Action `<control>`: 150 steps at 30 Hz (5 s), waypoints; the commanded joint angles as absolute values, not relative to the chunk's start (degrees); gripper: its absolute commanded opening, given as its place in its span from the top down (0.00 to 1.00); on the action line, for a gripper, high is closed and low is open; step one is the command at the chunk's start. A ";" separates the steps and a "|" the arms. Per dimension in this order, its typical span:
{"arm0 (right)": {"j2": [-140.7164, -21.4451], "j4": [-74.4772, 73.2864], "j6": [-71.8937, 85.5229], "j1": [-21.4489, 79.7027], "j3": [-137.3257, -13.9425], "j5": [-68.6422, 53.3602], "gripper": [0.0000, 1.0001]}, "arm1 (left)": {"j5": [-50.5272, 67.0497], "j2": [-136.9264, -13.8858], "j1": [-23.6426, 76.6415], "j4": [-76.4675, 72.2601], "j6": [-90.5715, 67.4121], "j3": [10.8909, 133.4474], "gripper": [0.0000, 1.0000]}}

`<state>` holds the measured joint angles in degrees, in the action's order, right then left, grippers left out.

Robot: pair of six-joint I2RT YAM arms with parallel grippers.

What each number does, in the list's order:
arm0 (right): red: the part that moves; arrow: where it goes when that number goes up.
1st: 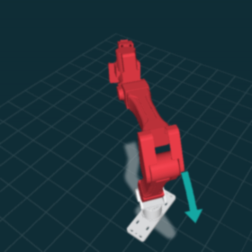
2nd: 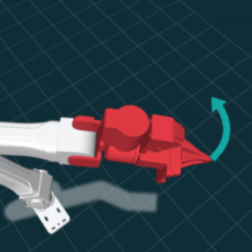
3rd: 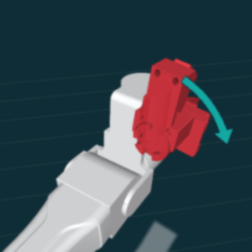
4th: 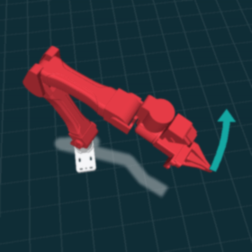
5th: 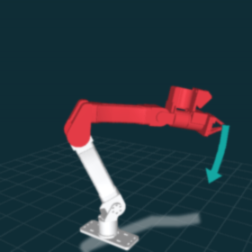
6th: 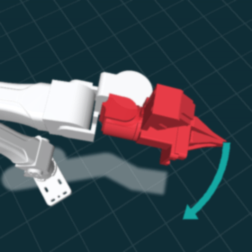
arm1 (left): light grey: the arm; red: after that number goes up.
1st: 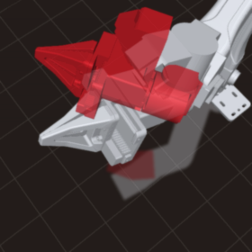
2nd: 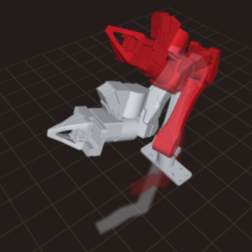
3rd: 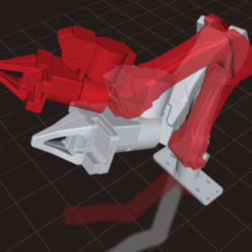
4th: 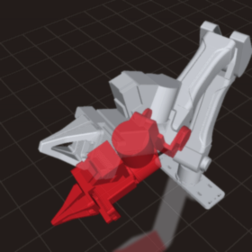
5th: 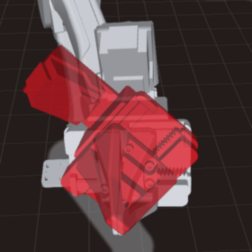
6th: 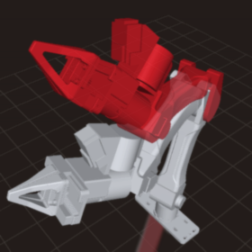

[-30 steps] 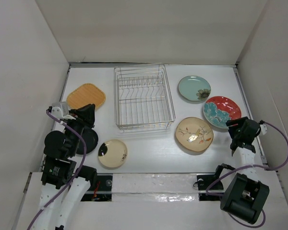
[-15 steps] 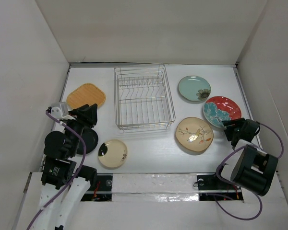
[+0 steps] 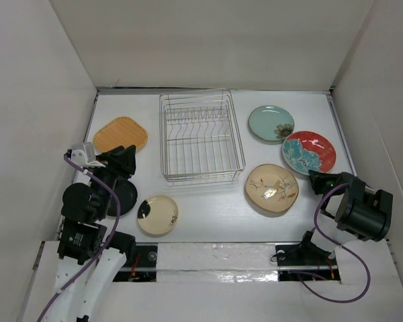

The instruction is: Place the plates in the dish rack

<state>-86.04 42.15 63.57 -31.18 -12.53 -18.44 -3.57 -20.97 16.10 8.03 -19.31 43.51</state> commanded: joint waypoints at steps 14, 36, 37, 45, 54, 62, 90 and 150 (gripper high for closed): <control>-44.16 17.51 55.66 -27.70 -15.89 -1.50 1.00 | -3.60 -22.15 16.44 5.98 -18.63 43.86 0.60; -72.29 -6.76 25.33 22.13 -77.32 28.81 1.00 | -2.90 -20.83 16.44 5.54 -18.46 43.59 0.60; -74.68 -8.94 24.62 23.63 -80.13 31.53 1.00 | -2.99 -20.74 16.44 5.54 -18.46 43.68 0.60; -93.06 -15.38 21.10 30.85 -101.57 40.51 1.00 | -3.08 -20.21 16.44 5.54 -18.37 43.51 0.59; -101.24 -18.72 20.66 34.28 -107.66 50.00 1.00 | -2.99 -20.21 16.44 5.54 -18.46 43.51 0.59; -104.94 -19.60 21.00 35.42 -107.84 50.54 1.00 | -3.16 -20.21 16.44 5.63 -18.46 43.51 0.59; -115.15 -22.06 21.61 42.28 -109.43 50.38 0.54 | -3.34 -20.65 16.44 5.71 -18.46 43.33 0.59; -93.11 33.41 53.89 -8.88 -50.10 -7.24 1.00 | -3.96 -23.12 16.44 5.71 -18.11 43.33 0.62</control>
